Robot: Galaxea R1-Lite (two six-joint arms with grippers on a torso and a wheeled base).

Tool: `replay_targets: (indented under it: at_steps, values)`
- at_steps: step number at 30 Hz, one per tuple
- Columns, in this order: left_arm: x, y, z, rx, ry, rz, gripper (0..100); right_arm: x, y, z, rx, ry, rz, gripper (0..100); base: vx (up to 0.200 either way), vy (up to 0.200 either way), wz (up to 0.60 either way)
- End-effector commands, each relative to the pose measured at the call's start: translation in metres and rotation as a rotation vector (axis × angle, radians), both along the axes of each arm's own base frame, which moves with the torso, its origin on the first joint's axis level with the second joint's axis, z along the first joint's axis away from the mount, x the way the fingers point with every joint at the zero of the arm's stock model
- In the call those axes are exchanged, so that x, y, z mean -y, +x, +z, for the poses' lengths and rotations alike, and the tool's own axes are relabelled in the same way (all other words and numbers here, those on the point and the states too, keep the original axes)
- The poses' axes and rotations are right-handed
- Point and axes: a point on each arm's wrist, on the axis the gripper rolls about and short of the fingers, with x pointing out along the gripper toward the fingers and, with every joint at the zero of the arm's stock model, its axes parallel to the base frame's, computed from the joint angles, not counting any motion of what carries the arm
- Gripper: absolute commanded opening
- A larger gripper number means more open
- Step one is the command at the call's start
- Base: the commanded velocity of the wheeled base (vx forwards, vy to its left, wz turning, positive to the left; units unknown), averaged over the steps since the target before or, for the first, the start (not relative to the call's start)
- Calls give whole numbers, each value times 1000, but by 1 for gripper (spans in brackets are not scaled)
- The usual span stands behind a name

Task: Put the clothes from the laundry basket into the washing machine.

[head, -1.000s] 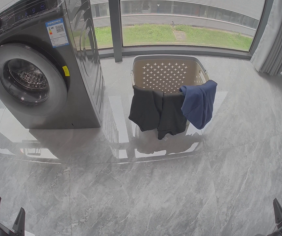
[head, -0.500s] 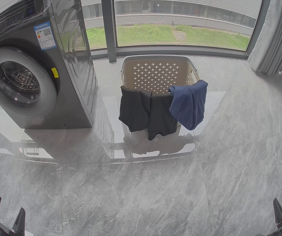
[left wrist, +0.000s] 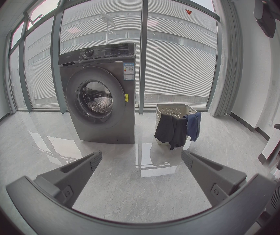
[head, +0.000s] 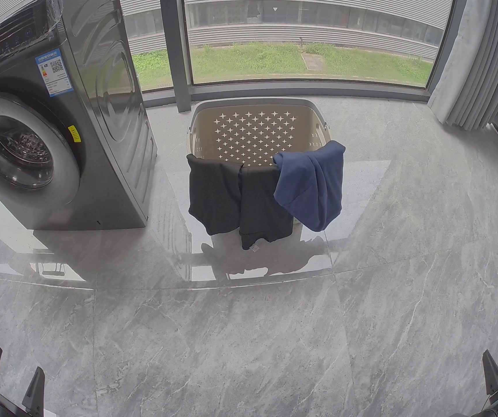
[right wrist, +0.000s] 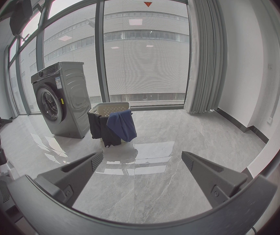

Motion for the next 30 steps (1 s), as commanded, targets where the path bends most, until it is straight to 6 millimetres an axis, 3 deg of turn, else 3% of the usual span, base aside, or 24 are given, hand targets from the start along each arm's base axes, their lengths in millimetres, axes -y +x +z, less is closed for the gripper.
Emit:
replay_targets:
  at_steps: [1,19,30]
  values:
    - [0,0,-4,0,-1,1,100,0,1,-5,-14,-1,1,100,200,0,0]
    - [0,0,-4,0,-1,1,100,0,1,-5,-14,-1,1,100,200,0,0]
    - [0,0,-4,-1,-1,1,100,0,1,-5,-14,-1,1,100,0,0,0]
